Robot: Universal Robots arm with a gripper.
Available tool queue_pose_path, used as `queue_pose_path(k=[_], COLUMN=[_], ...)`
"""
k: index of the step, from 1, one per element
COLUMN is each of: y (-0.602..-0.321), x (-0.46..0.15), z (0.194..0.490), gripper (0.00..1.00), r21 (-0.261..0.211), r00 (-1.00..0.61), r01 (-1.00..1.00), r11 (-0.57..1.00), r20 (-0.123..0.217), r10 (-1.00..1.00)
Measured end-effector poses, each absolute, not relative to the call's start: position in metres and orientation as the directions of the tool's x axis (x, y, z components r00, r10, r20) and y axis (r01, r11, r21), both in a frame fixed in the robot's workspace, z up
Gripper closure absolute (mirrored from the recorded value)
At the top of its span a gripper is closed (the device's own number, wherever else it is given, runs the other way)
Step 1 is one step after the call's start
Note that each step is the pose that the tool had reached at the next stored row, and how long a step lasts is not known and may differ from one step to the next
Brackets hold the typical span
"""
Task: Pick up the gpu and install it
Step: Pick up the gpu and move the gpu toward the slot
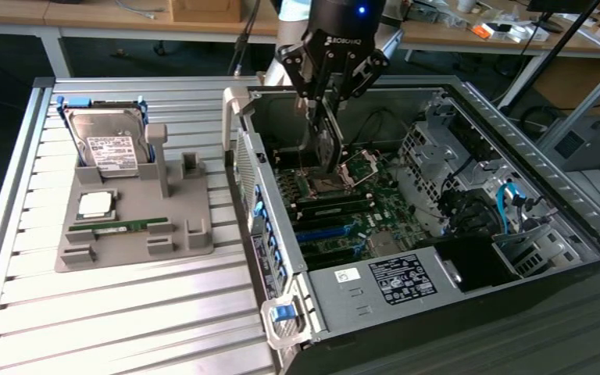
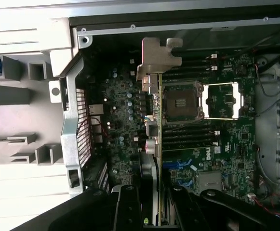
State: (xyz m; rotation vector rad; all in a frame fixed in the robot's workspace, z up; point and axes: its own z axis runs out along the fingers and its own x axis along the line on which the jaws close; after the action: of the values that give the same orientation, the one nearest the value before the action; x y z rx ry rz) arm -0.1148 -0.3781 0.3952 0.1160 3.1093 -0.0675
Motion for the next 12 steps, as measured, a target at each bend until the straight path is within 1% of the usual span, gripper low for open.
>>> queue_pose_path(k=[12], y=[-0.3872], x=[-0.1065], z=[0.3881], gripper=[0.73], r21=[-0.044], r00=[-0.997], r01=[0.075], r11=[0.996], r20=[-0.031], r10=[0.074])
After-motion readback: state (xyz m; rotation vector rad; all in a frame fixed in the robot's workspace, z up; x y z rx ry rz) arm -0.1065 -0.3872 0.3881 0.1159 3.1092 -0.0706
